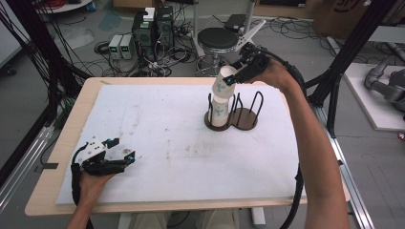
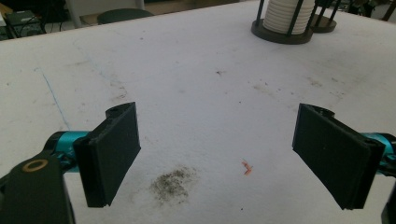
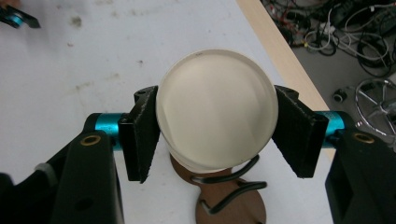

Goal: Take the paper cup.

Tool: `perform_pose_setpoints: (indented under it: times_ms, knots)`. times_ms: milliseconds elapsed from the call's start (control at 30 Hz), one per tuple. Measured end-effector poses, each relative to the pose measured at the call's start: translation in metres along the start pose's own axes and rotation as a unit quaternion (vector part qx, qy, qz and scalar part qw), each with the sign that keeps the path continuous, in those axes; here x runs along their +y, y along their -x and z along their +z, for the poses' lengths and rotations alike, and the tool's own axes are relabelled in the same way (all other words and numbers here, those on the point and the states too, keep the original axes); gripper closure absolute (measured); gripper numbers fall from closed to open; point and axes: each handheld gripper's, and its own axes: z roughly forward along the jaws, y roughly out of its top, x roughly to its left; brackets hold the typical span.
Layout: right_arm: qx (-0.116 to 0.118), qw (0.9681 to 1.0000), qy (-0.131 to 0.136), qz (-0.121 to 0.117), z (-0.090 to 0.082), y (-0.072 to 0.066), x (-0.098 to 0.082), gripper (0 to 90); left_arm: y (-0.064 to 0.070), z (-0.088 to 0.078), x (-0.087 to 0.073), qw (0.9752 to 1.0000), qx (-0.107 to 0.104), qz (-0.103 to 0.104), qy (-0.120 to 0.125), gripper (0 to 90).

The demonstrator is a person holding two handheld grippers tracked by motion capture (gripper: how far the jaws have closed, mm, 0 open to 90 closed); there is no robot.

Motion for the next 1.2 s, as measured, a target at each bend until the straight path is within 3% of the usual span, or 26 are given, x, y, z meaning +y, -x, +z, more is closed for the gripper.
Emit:
perform_pose_setpoints:
  times_ms: [133, 267, 500, 600, 833, 967, 1200]
  knots:
    - [0.0, 0.9993, 0.038, 0.009, -0.007, -0.013, -0.013, 37.5, 0.0, 0.0, 0.0, 1.0, 0.0, 0.0, 0.0, 14.8]
    - [-0.005, 0.9966, 0.079, 0.025, -0.013, -0.031, -0.03, 37.5, 0.0, 0.0, 0.0, 1.0, -0.001, -0.001, 0.0, 14.8]
    - [-0.017, 0.9862, 0.157, 0.049, -0.015, -0.071, -0.06, 37.4, 0.0, -0.001, 0.0, 1.0, -0.001, -0.002, 0.005, 14.8]
    - [-0.006, 0.9801, 0.189, 0.06, -0.01, -0.084, -0.072, 37.4, 0.0, -0.001, 0.0, 1.0, 0.0, -0.001, 0.005, 14.8]
    - [0.015, 0.9722, 0.224, 0.066, 0.016, -0.114, -0.091, 37.4, 0.0, -0.001, 0.0, 1.0, -0.001, -0.001, 0.005, 14.8]
    - [0.022, 0.9694, 0.236, 0.063, 0.031, -0.131, -0.098, 37.3, 0.0, -0.001, 0.0, 1.0, -0.001, -0.001, 0.005, 14.8]
    - [0.025, 0.9632, 0.261, 0.06, 0.043, -0.151, -0.108, 37.2, 0.0, -0.001, -0.001, 1.0, 0.0, -0.001, 0.008, 14.8]
